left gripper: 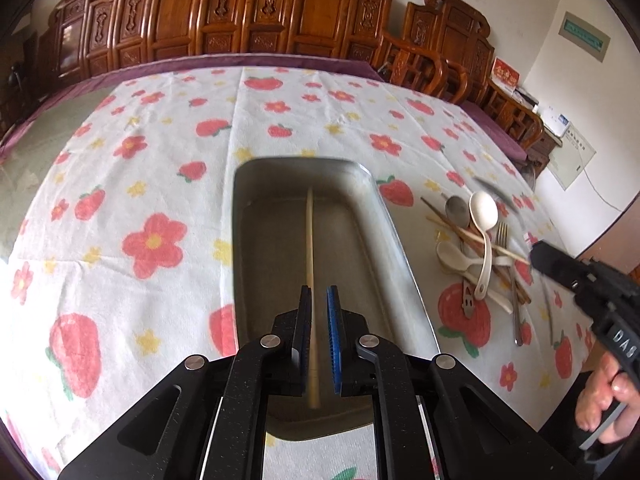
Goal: Organize utensils
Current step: 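Lower the chopstick into the metal tray and open the left gripper, then lower the metal spoon into the tray and open the right gripper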
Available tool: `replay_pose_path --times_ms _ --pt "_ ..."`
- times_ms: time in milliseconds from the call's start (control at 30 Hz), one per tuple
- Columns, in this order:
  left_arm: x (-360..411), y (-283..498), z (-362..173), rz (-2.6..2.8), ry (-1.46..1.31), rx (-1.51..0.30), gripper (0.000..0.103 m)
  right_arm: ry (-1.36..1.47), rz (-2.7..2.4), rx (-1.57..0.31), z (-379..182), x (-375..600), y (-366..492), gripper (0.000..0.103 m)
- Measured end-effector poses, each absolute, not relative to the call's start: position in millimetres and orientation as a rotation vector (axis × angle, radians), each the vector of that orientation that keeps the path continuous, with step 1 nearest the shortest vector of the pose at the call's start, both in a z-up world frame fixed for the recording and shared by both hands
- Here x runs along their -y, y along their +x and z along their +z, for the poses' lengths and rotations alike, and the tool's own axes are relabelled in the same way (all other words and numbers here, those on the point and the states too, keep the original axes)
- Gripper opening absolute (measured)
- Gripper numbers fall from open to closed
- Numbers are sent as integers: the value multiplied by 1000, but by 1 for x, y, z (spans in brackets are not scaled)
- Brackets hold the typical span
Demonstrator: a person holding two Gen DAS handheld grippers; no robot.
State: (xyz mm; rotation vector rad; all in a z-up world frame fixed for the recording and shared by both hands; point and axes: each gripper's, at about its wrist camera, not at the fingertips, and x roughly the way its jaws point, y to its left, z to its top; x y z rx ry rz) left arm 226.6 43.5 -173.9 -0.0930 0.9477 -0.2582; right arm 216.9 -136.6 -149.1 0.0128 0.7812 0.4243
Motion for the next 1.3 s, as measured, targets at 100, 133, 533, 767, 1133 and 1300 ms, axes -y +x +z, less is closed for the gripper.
replay_pose_path --times_ms 100,133,533,767,1133,1300 --pt "-50 226 -164 -242 -92 -920 8 10 449 -788 -152 119 223 5" --pt "-53 225 -161 -232 -88 -911 8 12 458 -791 -153 112 226 5" --pt "-94 227 -142 -122 -116 -842 8 -1 532 -852 -173 45 258 5" --pt "-105 228 -141 -94 -138 -832 8 -28 530 -901 -193 27 268 5" --pt "-100 226 -142 -97 -126 -828 8 -28 548 -912 -199 38 266 5" --pt "-87 225 -142 -127 -108 -828 8 4 515 -849 -172 81 249 5"
